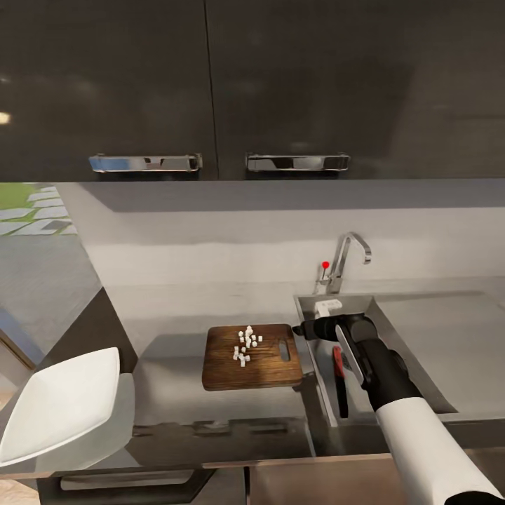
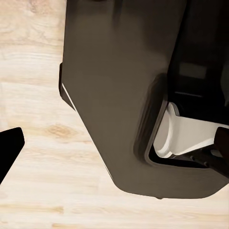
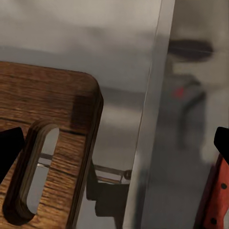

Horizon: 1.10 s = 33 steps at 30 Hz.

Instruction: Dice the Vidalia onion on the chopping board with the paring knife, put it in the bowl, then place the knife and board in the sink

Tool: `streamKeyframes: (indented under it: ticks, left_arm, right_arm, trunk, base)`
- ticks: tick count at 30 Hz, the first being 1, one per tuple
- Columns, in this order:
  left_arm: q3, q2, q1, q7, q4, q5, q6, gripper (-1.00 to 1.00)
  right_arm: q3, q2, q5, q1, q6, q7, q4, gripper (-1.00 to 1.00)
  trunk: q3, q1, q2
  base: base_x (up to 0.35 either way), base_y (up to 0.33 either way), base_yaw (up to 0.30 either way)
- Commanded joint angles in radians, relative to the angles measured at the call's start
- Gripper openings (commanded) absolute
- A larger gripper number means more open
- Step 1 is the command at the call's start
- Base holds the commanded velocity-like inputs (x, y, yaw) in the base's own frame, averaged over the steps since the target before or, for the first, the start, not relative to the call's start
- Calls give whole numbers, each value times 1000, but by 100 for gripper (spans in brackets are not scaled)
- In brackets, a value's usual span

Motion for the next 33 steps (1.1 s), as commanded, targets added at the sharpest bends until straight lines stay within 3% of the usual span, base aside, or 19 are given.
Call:
streamKeyframes:
  ticks: [1, 33]
  left_arm:
    - [-4, 0, -2, -5, 5, 10, -8, 100]
    - [-4, 0, -2, -5, 5, 10, -8, 100]
  right_arm:
    - [2, -1, 4, -1, 4, 4, 0, 100]
    - [1, -3, 5, -1, 4, 4, 2, 100]
  trunk:
    - [-2, 1, -2]
    - [-2, 1, -2]
  base:
    - [0, 0, 0]
    - [0, 0, 0]
